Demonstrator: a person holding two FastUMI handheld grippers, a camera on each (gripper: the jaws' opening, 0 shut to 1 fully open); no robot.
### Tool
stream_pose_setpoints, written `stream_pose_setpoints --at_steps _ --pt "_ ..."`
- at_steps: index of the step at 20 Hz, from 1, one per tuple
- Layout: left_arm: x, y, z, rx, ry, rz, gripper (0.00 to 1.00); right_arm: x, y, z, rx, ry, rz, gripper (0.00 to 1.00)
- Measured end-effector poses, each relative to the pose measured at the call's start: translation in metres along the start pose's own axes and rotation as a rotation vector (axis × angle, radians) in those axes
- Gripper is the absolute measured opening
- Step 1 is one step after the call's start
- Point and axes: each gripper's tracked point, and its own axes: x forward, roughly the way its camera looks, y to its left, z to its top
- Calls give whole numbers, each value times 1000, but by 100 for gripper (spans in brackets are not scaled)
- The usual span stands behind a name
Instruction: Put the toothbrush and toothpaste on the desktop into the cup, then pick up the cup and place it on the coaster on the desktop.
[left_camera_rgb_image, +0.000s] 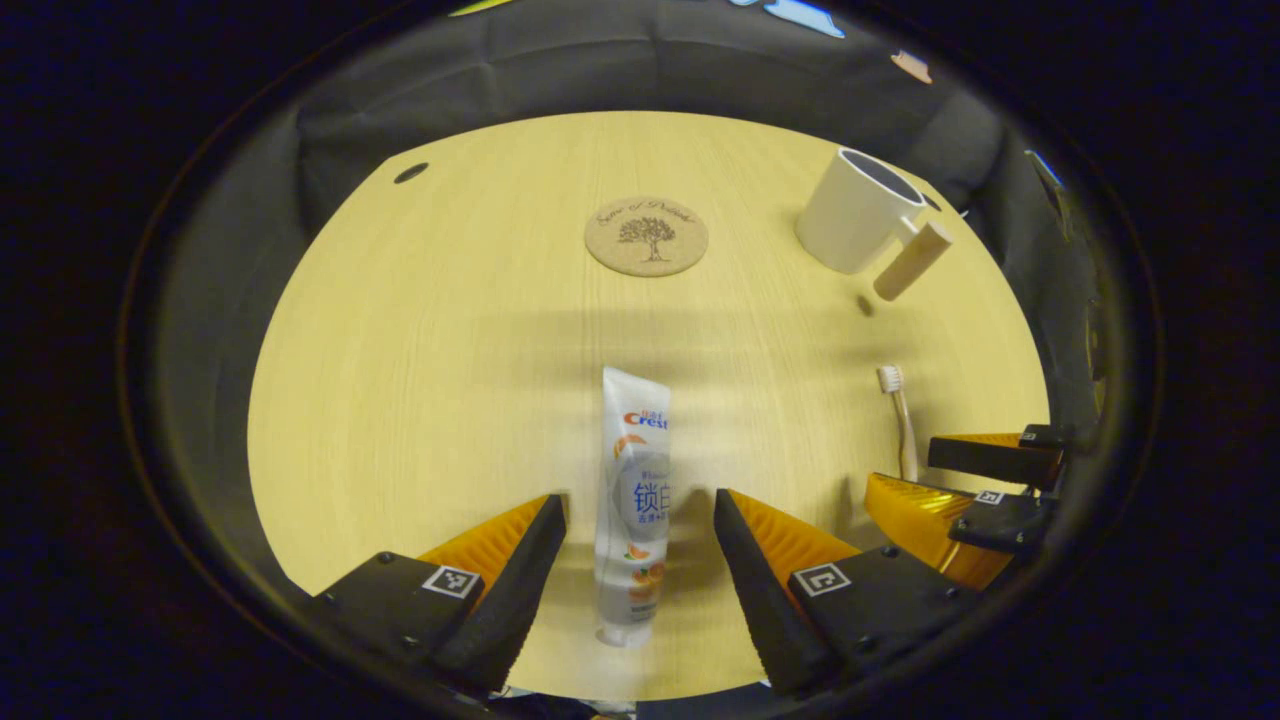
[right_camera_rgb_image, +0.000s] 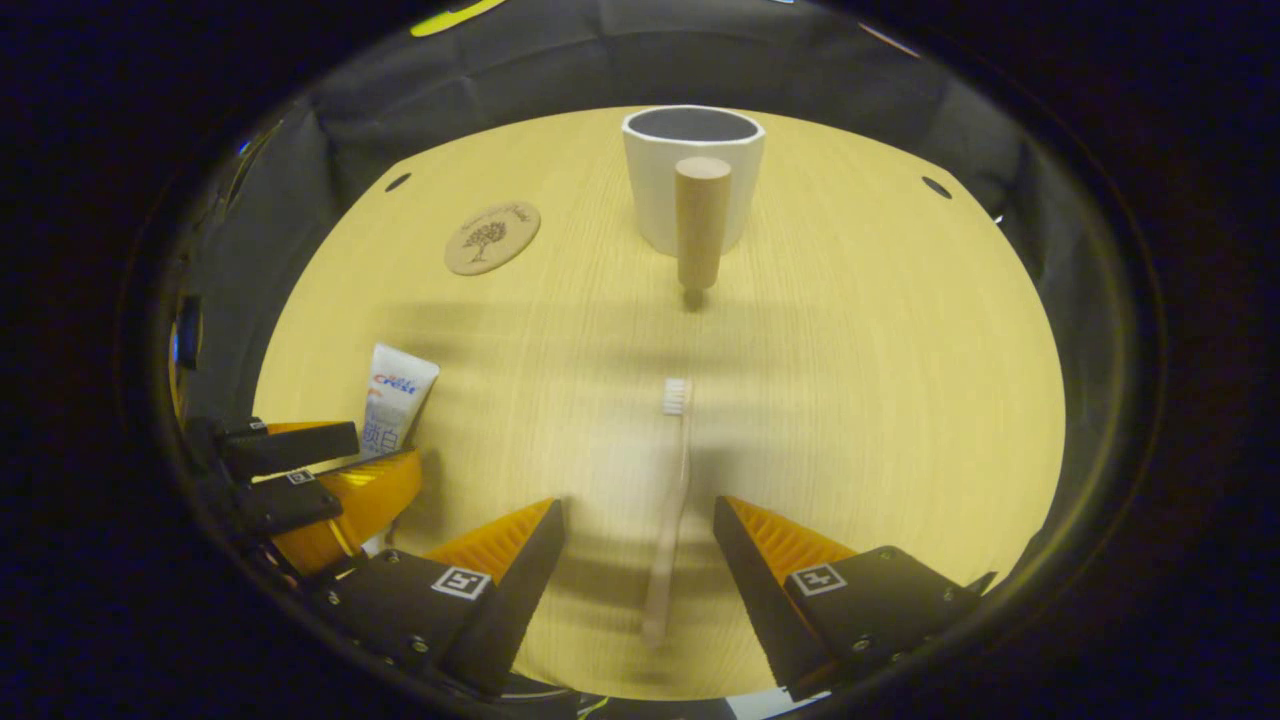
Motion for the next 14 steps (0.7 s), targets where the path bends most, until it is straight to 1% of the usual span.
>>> stream_pose_setpoints --at_steps 1,2,3,4,6,8,9,10,11,12,13,14 --pt "2 0 -2 6 8 3 98 2 -1 0 7 5 -2 93" --pt "3 0 -3 7 12 4 100 4 -2 -2 11 13 -7 93" --pt "4 0 -4 3 19 6 95 5 -5 0 11 11 -17 93" --pt "6 1 -5 -1 26 6 92 5 -5 1 13 10 -14 92" --pt "8 3 -9 4 36 25 91 5 -7 -1 14 22 -22 88" --pt "8 2 -7 13 36 28 85 6 -10 -4 2 32 -39 80" --pt "8 2 -7 15 36 28 78 5 -13 -6 -10 36 -57 80" --pt "8 1 -7 15 35 29 75 6 -14 -9 -21 39 -68 75" --pt "7 0 -6 15 34 30 68 6 -13 -9 -37 37 -72 70" --pt "8 1 -7 13 33 30 65 5 -13 -10 -41 33 -76 71" --pt "8 1 -6 11 33 30 58 6 -12 -10 -38 33 -80 60" --pt "8 0 -6 15 34 29 58 6 -12 -10 -43 31 -79 58"
